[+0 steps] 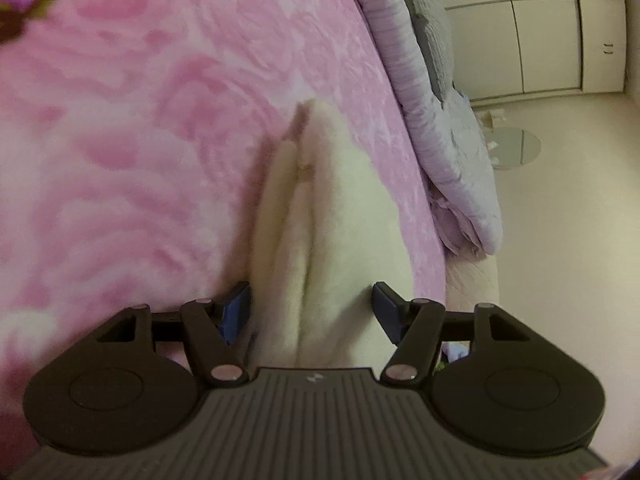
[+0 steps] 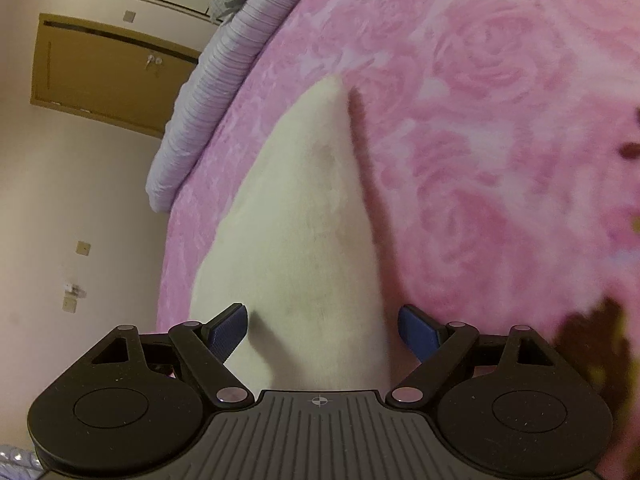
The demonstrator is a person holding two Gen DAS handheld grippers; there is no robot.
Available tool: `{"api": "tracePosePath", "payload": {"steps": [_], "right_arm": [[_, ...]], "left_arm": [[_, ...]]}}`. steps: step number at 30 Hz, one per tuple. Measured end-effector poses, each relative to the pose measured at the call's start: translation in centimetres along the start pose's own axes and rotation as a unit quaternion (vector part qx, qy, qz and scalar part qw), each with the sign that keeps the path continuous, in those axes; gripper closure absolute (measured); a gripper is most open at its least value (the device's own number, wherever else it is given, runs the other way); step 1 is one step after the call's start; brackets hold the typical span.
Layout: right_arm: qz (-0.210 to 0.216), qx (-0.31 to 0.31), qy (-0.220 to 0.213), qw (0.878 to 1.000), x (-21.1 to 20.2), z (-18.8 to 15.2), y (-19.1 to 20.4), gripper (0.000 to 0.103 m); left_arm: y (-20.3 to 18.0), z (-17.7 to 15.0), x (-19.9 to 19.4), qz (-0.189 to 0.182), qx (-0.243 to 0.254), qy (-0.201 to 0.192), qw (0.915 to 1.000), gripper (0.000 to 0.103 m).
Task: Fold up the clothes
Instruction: 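Grasp the folded sweater edges with both grippers and lift it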
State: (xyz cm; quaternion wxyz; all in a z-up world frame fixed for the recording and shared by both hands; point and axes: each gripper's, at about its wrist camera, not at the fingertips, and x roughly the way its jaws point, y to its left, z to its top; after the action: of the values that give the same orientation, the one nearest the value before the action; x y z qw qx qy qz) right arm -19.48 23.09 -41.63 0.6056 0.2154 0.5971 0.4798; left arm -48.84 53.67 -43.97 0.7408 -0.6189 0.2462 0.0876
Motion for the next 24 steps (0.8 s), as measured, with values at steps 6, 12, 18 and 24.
{"api": "tracePosePath", "payload": {"steps": [6,12,18,24], "right_arm": [[0.024,0.004,0.009,1.000,2.5,1.5,0.0,0.017],[0.001,-0.035,0.048,0.998,4.1,2.7,0.4,0.044],[-0.014,0.009,0.073,0.997,3.9,3.7,0.2,0.052],[-0.064,0.043,0.087,0.993,3.1,5.1,4.2,0.057]], "left_arm": [[0.1,1.2,2.0,-0.026,0.012,0.031,0.9991,0.046],[0.2,1.9,2.7,-0.031,0.022,0.050,0.9980,0.059],[-1.7,2.8,2.6,0.009,0.004,0.073,0.9973,0.065],[-5.4,4.7,1.2,0.040,-0.021,0.078,0.9959,0.067]]}}
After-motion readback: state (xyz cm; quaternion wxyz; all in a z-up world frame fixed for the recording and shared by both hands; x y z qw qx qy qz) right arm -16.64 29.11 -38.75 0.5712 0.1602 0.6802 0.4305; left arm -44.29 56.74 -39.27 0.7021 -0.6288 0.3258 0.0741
